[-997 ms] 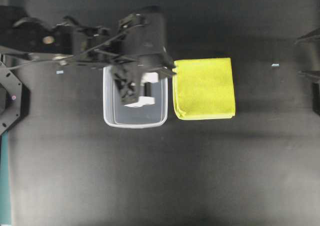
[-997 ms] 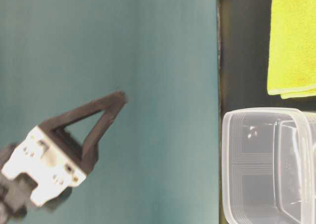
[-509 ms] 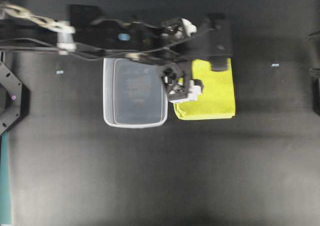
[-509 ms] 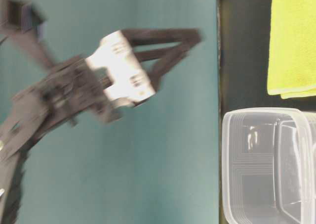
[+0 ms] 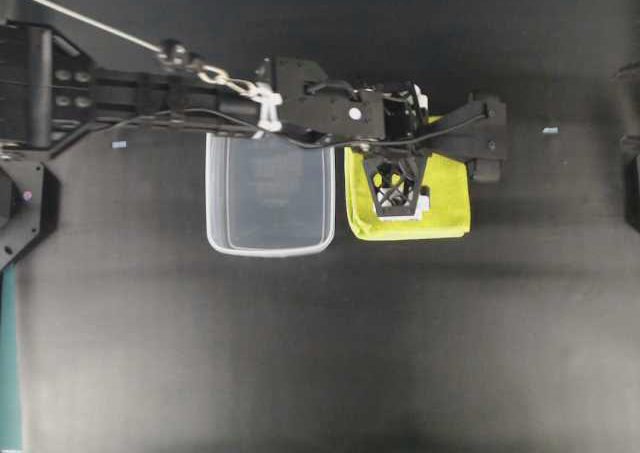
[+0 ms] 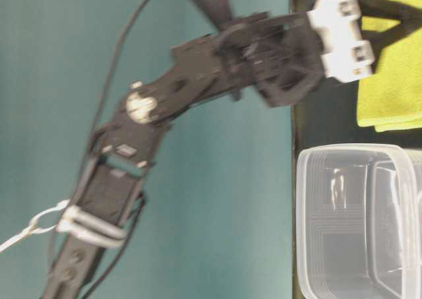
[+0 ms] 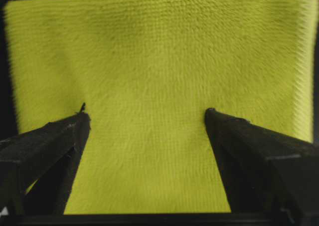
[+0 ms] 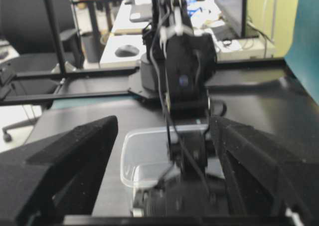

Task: Place the yellow towel into the container with the left arm.
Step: 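Lower the open left gripper onto the yellow towel and close it, then lift the gripped towel and carry it left over the container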

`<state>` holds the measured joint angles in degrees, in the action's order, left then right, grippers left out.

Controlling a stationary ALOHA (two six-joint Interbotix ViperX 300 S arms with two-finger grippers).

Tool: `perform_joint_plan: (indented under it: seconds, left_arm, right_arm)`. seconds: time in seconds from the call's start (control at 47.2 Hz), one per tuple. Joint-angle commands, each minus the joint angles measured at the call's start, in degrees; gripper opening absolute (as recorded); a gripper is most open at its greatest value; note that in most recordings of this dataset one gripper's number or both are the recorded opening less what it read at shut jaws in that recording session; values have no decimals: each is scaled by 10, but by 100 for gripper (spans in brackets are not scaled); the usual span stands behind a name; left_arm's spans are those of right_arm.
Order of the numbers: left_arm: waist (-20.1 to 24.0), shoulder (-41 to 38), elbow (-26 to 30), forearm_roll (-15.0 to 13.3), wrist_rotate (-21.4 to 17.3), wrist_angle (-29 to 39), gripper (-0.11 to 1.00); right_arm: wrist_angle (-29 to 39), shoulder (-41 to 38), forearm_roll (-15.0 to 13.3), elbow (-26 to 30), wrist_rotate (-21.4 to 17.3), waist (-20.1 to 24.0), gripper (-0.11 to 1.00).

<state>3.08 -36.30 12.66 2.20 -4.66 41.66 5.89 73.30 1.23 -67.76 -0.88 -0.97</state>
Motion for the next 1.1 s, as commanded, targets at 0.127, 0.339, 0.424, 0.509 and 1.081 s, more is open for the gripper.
perform_joint_plan:
  seconds: [0.127, 0.339, 0.424, 0.509, 1.081]
  left_arm:
    - [-10, -11, 4, 3, -2, -4, 89]
    - [-21, -10, 1, 3, -2, -12, 63]
    - [-25, -10, 5, 3, -2, -11, 39]
    - [-26, 3, 9, 2, -2, -7, 15]
    - [-23, 217, 19, 2, -1, 164, 7]
  right_arm:
    - [-3, 0, 2, 7, -2, -1, 73]
    - [-3, 0, 2, 7, -2, -1, 73]
    - [-3, 1, 2, 7, -2, 0, 73]
    - [-3, 2, 2, 7, -2, 0, 73]
    - [-7, 2, 3, 4, -1, 0, 73]
